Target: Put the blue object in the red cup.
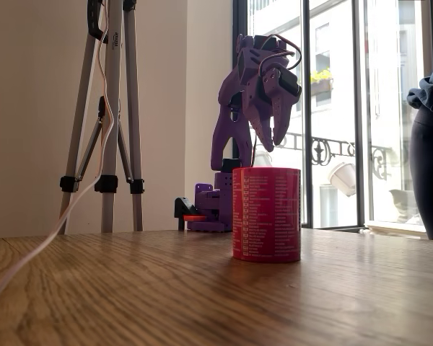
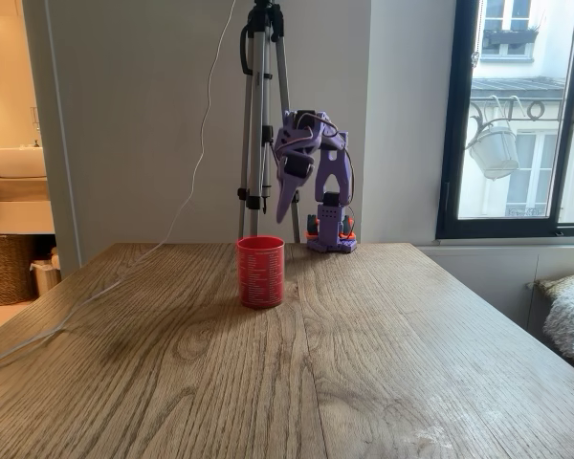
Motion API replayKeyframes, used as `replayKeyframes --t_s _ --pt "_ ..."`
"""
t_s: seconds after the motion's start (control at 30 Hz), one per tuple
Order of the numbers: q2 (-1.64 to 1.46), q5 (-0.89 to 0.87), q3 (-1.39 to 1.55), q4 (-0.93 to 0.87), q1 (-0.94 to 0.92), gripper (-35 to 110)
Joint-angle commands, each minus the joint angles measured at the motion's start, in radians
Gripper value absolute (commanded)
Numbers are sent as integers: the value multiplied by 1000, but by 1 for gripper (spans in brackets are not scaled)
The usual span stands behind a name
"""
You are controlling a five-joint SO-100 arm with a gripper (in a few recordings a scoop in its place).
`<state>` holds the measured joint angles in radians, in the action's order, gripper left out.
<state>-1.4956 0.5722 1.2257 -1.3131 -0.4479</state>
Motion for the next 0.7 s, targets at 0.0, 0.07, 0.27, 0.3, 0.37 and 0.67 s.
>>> replayKeyframes --t_s 0.0,0.07,0.27,0.3,0.37,0.67 --pt "-109 -2 -11 74 0 1" --pt "-137 -9 -12 160 25 1" --pt "-322 -103 -12 316 210 1" --pt "-367 -133 -9 324 245 1" --pt "-474 -158 21 324 314 1" --pt "-1155 -149 443 196 471 1"
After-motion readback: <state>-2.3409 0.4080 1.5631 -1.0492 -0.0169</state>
